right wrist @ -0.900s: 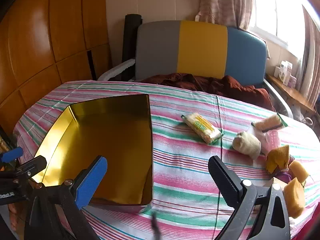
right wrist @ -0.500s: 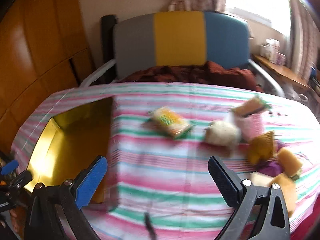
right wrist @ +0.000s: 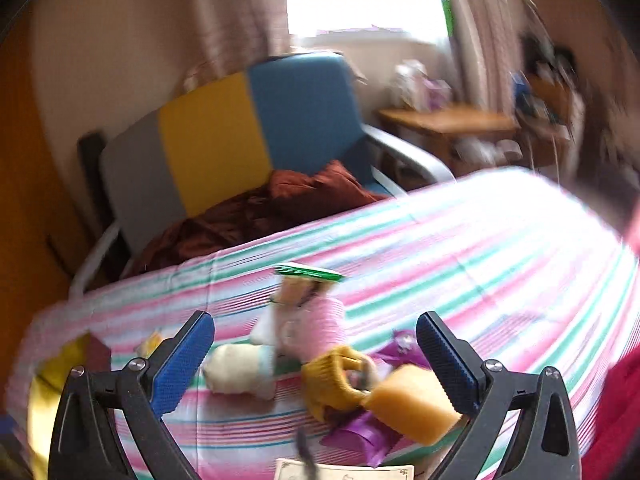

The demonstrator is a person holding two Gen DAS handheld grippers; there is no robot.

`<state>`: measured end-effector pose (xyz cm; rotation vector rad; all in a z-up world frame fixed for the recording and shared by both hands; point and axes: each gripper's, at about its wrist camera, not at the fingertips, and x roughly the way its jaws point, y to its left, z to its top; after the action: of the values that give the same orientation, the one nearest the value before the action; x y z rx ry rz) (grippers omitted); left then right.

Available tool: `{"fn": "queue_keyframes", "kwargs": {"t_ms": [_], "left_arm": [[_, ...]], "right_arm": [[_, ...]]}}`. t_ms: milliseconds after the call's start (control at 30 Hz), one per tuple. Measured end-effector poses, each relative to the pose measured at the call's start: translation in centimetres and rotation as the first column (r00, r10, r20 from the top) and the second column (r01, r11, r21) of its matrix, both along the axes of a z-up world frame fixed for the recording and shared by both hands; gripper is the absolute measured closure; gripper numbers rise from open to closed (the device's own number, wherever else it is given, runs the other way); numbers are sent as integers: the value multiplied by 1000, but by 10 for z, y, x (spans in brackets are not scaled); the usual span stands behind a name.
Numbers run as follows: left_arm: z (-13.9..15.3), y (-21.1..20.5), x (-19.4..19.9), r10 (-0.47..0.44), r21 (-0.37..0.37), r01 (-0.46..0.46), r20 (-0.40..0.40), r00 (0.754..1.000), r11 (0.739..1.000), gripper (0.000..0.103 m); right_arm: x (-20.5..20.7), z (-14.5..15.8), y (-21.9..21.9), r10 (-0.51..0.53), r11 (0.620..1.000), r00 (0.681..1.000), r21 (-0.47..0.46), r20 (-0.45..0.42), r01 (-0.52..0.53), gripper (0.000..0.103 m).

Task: Organize objects
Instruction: 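Move the left tool from the gold box to the WEIDAN biscuit pack, then grasp the WEIDAN biscuit pack with the left tool while the right tool grasps a yellow sponge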

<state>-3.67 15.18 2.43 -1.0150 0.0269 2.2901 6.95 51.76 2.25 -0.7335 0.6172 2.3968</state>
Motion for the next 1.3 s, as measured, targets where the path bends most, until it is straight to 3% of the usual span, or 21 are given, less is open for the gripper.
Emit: {"fn": "queue_keyframes", "kwargs": {"t_ms": [100,167,300,400,500,633,767,867,933,1067,1300], "left_arm": [[2,30,-10,-46,-10,46,54,997,999,0],[3,48,-15,-69,-19,70,66,995,997,0],[-3,90,-36,-66,-51,74,142,988,996,0],[-17,120,-64,-32,-50,48,277,960,998,0],[-30,145,-88,7,-60,15,356,934,998,1],[-49,170,-114,68,-105,-29,391,918,994,2],[-80,186,-140,157,-167,-88,461,873,982,5],[-95,195,-150,203,-207,-115,477,855,972,10],[-102,202,-153,216,-226,-119,472,855,967,12],[-114,211,-151,209,-267,-93,448,869,959,37],[-112,206,-136,117,-291,-10,352,929,957,43]], "right_arm": [[7,-12,22,-34,988,999,-150,-38,28,0],[8,-14,25,-29,982,998,-189,-58,17,0],[10,-14,29,-13,975,997,-220,-79,-5,0],[9,-12,28,1,975,996,-222,-89,-20,0],[8,-10,24,25,973,994,-227,-104,-48,0],[9,-6,20,48,975,991,-210,-123,-73,0],[13,-3,20,59,973,986,-211,-154,-91,0],[14,-3,21,60,969,983,-226,-171,-99,0],[14,-3,22,62,967,983,-234,-175,-103,0],[13,-4,24,66,964,982,-243,-175,-108,0],[12,-7,25,71,963,984,-247,-163,-110,0]]}}
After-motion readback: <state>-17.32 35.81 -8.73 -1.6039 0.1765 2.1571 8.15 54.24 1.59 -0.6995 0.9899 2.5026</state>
